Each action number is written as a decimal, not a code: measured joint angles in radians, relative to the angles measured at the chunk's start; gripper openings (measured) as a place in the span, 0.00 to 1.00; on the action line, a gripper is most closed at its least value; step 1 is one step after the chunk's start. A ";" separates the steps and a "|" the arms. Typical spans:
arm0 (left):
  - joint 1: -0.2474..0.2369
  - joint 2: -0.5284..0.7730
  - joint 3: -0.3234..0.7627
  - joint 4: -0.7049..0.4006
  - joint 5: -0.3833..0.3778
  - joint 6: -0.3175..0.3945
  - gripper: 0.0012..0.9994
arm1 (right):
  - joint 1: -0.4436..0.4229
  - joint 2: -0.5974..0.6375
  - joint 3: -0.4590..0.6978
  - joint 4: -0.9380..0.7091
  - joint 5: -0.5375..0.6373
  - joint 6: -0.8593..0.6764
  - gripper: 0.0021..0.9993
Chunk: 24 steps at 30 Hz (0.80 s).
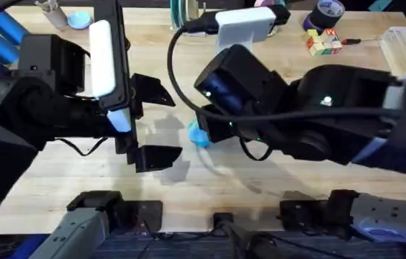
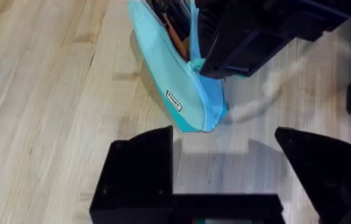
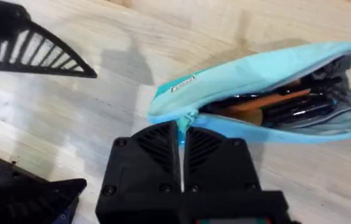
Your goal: Unzip the bag, pick up the pens from the table one at a time and place them inside, then zip the bag closed.
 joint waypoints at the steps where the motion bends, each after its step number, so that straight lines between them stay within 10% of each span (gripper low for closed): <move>1: 0.000 0.000 0.000 0.000 0.000 0.000 0.99 | 0.000 -0.004 0.001 0.000 0.000 0.000 0.03; 24: 0.000 0.004 0.000 -0.053 0.001 0.000 0.99 | 0.000 -0.005 0.002 -0.021 0.000 0.000 0.03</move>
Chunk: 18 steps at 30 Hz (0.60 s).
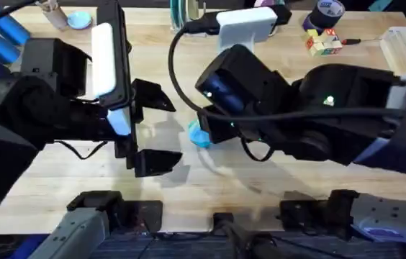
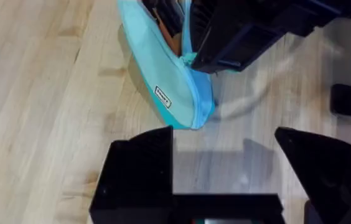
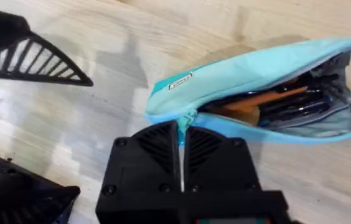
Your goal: Unzip the bag, pick up the pens from the table one at a time and place them inside, then zip the bag closed.
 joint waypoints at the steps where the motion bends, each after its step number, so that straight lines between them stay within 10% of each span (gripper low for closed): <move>1: 0.000 0.009 0.000 0.000 0.002 0.000 0.99 | 0.000 0.000 0.000 0.000 0.000 0.000 0.03; 18: 0.000 0.370 -0.047 0.207 0.154 0.000 0.99 | 0.000 0.000 0.000 0.000 0.000 0.000 0.03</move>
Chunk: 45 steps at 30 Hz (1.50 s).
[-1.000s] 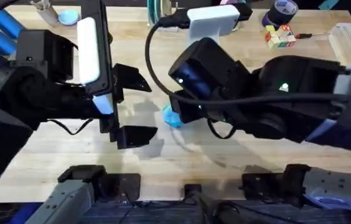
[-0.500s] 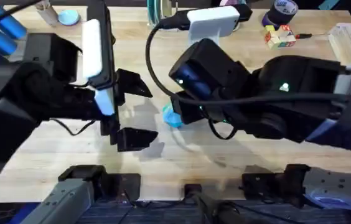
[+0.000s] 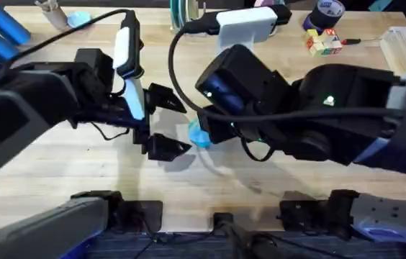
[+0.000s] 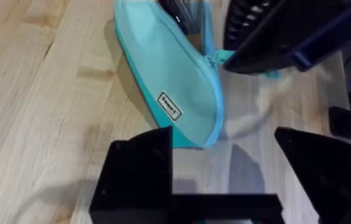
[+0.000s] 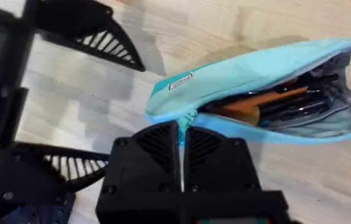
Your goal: Unzip the bag, pick up the pens from the table one at a time and place them inside, then zip the bag closed.
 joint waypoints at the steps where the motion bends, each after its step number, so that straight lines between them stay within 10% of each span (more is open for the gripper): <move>1: 0.000 0.020 0.000 0.013 0.008 0.000 0.99 | 0.000 0.000 0.000 0.000 0.000 0.000 0.03; 21: -0.114 0.142 0.000 0.202 0.089 0.000 1.00 | 0.000 0.000 0.000 0.023 0.000 0.000 0.03; 29: -0.149 0.143 0.000 0.248 0.073 0.000 0.65 | 0.000 0.000 0.000 0.023 0.000 0.000 0.03; 35: -0.152 0.143 0.000 0.271 0.057 0.000 0.06 | 0.000 0.000 0.000 0.023 0.000 0.000 0.03; 45: -0.152 0.142 0.000 0.274 0.053 0.000 0.04 | -0.005 0.000 0.000 0.016 -0.001 0.000 0.03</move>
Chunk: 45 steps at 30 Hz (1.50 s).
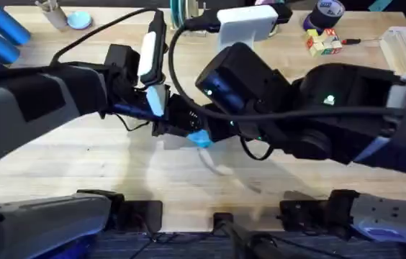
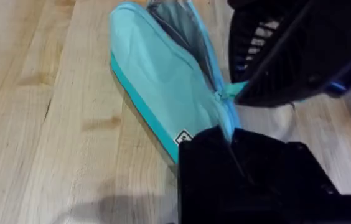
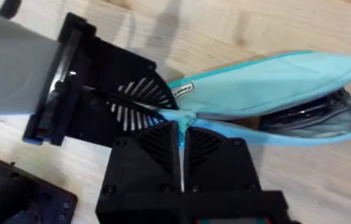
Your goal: Unzip the bag, pick up the pens from the table one at a time and place them inside, then zip the bag closed.
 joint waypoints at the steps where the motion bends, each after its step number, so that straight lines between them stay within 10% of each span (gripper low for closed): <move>1: 0.000 0.000 0.000 0.000 0.001 0.000 0.04 | -0.006 0.000 0.000 -0.005 -0.001 0.000 0.03; 29: -0.003 0.000 0.000 0.002 0.015 0.000 0.04 | -0.625 0.007 0.007 -0.047 -0.196 -0.179 0.03; 45: -0.003 0.000 0.000 -0.007 0.014 0.000 0.04 | -0.835 0.272 -0.016 0.163 -0.224 -0.198 0.03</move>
